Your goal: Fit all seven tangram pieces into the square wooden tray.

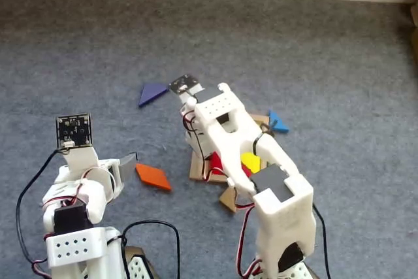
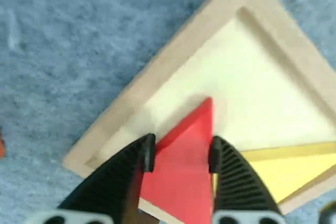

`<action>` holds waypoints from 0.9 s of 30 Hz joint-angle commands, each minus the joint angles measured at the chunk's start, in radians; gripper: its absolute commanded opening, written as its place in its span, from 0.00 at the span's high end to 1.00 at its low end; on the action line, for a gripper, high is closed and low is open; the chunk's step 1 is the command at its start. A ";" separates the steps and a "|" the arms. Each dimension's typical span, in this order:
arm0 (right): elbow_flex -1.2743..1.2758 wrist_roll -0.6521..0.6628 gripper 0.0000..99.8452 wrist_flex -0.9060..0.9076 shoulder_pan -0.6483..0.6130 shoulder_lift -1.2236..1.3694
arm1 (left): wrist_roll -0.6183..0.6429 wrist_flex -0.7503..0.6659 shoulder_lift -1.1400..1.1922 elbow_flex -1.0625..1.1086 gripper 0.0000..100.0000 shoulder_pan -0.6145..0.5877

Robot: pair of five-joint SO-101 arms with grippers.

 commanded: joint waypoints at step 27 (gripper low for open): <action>0.568 0.144 0.96 0.079 0.033 -1.075 | -0.008 -0.021 -0.008 -0.004 0.65 -0.012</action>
